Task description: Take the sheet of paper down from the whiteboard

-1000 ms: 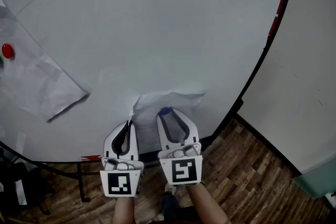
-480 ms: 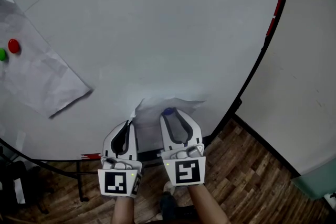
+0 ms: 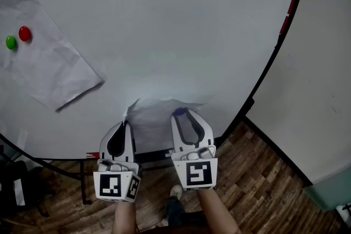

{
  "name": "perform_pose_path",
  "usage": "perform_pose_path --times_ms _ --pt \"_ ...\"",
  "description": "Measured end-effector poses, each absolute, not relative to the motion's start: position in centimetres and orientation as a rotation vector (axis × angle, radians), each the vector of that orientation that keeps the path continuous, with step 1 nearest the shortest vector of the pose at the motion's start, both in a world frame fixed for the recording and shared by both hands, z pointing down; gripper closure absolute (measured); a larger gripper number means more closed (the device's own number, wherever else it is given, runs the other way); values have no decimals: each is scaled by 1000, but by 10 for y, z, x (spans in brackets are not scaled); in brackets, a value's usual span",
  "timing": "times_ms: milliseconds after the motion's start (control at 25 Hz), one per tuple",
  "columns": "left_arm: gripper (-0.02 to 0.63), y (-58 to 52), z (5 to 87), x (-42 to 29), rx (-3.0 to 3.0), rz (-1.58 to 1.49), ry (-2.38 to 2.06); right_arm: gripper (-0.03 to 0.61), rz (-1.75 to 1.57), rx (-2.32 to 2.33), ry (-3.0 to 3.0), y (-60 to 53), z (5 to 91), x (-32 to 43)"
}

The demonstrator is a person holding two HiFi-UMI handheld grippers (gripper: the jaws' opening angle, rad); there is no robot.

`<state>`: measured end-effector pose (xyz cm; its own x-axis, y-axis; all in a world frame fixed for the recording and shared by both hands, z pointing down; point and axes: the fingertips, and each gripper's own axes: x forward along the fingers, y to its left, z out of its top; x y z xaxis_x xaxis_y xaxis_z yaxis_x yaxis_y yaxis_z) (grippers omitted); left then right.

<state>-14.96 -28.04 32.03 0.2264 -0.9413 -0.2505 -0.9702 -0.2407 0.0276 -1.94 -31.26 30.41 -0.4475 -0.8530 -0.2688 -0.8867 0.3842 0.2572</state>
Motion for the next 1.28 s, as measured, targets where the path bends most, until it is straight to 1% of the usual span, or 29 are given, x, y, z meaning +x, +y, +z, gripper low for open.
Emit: perform_pose_path --times_ms 800,1280 --pt "591 -250 316 -217 -2227 417 2021 443 535 -1575 2560 -304 309 -27" --pt "591 -236 317 -244 -2166 438 2088 443 547 -1612 2590 -305 314 -30"
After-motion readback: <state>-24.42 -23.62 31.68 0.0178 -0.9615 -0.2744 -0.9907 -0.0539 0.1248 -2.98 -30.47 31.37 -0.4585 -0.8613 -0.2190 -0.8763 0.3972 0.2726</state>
